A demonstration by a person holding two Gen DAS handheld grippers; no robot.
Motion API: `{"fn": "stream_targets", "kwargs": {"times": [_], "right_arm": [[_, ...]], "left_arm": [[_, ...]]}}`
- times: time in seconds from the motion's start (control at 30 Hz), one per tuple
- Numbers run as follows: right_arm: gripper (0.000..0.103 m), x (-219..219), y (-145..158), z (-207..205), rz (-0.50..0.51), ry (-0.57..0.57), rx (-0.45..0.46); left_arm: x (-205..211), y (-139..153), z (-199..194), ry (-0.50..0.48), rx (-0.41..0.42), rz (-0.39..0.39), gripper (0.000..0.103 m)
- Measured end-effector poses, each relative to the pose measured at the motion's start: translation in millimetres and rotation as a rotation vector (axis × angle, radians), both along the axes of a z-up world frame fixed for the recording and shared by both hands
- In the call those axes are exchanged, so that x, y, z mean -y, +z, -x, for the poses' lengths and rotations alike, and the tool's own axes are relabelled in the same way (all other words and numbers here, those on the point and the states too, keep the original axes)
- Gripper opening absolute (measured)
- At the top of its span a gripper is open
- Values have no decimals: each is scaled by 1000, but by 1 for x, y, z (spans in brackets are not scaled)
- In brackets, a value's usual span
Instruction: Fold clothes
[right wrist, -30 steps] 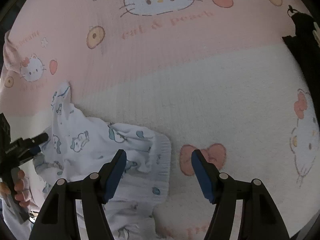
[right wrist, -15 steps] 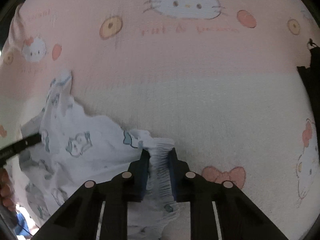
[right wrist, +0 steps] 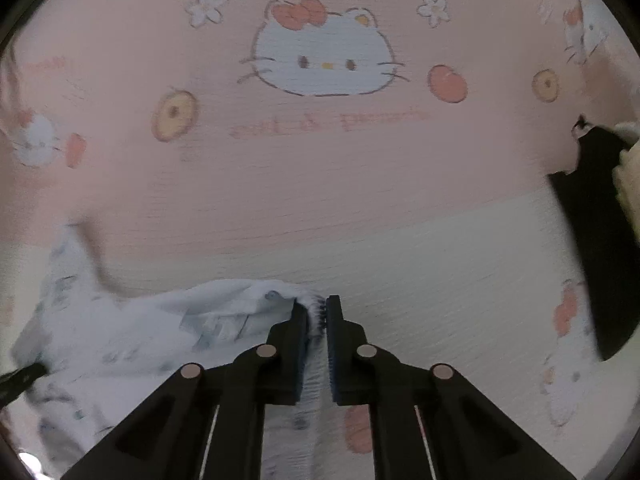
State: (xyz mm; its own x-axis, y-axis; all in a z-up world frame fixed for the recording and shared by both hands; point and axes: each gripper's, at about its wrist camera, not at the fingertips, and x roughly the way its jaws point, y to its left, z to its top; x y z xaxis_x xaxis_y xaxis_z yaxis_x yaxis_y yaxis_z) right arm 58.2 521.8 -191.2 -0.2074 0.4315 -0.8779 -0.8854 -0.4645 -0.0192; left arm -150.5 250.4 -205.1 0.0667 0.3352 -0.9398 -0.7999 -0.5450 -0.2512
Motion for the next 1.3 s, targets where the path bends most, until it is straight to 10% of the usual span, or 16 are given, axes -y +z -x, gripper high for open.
{"fn": "stream_targets", "kwargs": {"times": [0.93, 1.3], "right_arm": [[6, 58, 1, -46, 290, -14, 32], [12, 87, 19, -57, 285, 11, 17]], "left_arm": [[5, -9, -85, 9, -91, 281, 13], [41, -11, -62, 123, 119, 192, 14]]}}
